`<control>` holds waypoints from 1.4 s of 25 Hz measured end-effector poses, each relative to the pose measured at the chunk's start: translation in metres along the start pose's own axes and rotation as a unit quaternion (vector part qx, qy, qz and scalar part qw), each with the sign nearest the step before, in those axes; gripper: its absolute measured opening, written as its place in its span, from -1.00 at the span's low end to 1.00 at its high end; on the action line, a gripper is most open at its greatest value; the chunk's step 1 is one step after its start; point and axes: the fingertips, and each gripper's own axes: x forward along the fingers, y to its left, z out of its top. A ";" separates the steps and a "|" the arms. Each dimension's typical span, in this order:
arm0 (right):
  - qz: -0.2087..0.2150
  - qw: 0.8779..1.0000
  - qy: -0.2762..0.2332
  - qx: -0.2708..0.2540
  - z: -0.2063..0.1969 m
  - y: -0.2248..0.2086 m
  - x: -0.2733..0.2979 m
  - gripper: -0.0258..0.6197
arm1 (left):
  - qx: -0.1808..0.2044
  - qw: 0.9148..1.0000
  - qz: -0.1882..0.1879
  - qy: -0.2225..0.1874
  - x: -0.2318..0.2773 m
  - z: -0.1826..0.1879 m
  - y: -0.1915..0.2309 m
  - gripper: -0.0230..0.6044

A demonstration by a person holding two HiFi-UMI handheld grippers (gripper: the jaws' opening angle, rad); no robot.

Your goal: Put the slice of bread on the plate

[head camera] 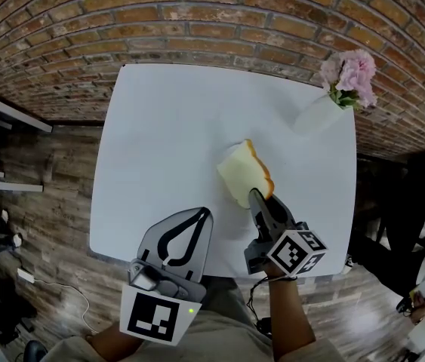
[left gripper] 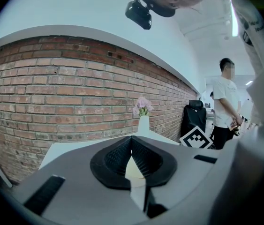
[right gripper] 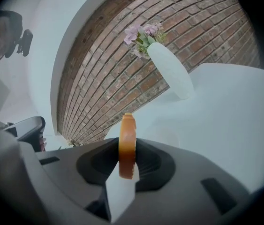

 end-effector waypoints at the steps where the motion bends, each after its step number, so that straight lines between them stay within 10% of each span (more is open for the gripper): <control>1: 0.000 1.000 0.000 0.003 0.000 -0.001 0.000 -0.63 | 0.001 1.000 0.000 0.000 0.000 0.000 0.000 -0.90; 35: -0.017 0.998 -0.003 0.053 -0.010 -0.032 0.008 -0.59 | -0.009 1.000 0.005 0.004 -0.001 -0.005 -0.002 -0.90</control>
